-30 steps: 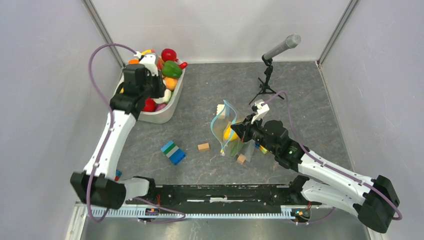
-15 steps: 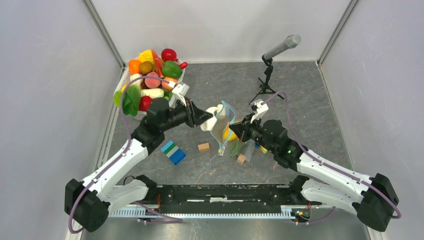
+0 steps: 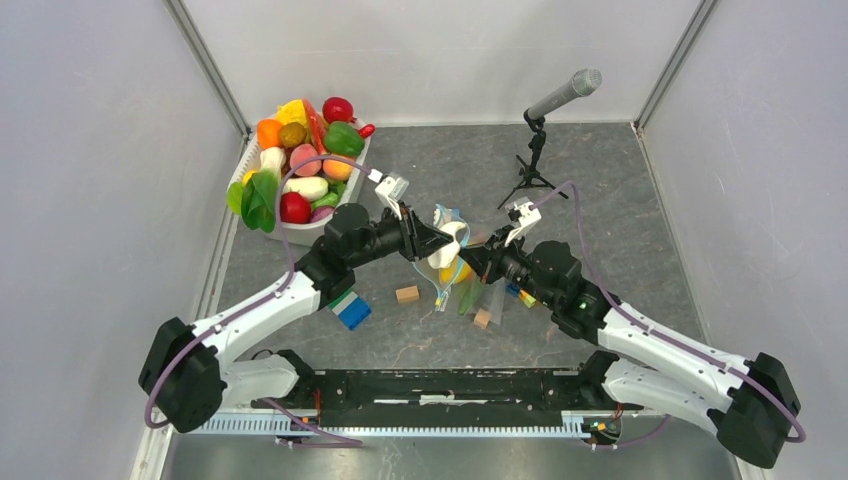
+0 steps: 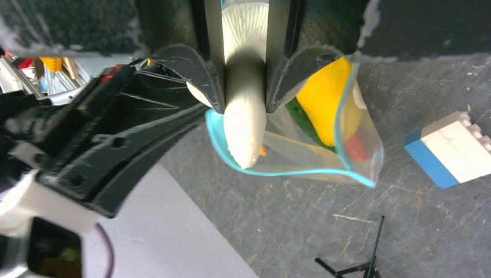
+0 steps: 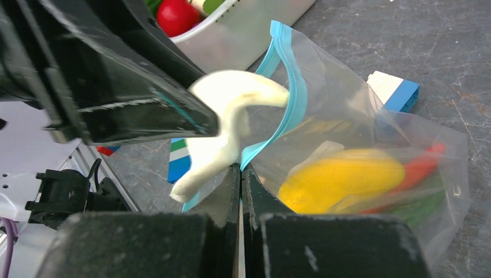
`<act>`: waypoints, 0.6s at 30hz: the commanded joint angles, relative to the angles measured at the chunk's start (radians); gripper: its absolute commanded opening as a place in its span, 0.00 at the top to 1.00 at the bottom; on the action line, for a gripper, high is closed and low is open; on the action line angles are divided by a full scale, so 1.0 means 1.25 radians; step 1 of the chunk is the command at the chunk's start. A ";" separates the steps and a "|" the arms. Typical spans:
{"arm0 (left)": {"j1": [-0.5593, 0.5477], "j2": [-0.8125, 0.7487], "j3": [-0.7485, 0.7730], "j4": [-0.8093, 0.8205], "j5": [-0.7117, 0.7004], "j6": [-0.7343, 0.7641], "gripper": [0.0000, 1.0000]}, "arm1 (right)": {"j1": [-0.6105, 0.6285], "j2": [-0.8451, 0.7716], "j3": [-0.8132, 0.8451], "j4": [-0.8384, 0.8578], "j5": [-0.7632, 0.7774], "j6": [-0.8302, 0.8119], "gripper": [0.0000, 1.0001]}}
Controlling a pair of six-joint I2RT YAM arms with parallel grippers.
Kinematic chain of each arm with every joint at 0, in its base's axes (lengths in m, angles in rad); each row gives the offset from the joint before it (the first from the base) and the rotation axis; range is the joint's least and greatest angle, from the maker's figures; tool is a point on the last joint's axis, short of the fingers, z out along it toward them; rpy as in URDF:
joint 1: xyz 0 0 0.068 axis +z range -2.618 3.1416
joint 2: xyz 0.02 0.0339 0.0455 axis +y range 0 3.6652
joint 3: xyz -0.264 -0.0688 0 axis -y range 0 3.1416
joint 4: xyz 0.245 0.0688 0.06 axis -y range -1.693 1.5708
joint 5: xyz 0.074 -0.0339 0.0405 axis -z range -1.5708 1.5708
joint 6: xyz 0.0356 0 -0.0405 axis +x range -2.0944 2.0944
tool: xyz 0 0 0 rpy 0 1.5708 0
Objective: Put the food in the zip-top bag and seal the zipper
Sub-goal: Place the fake vegetable in the zipper food storage bag.
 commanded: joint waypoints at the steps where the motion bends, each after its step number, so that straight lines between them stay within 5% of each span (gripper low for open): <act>1: -0.012 0.028 0.011 0.025 -0.035 0.049 0.68 | -0.003 -0.034 -0.001 0.051 -0.013 0.003 0.99; 9: -0.015 0.047 0.031 -0.051 -0.042 0.116 0.61 | -0.003 -0.047 -0.002 0.049 0.000 0.003 0.99; 16: -0.015 0.043 0.068 -0.084 0.011 0.148 0.23 | -0.003 -0.044 -0.002 0.057 -0.012 0.001 0.98; 18: -0.015 0.038 0.089 -0.093 0.022 0.158 0.20 | -0.002 -0.044 -0.003 0.058 -0.014 0.001 0.98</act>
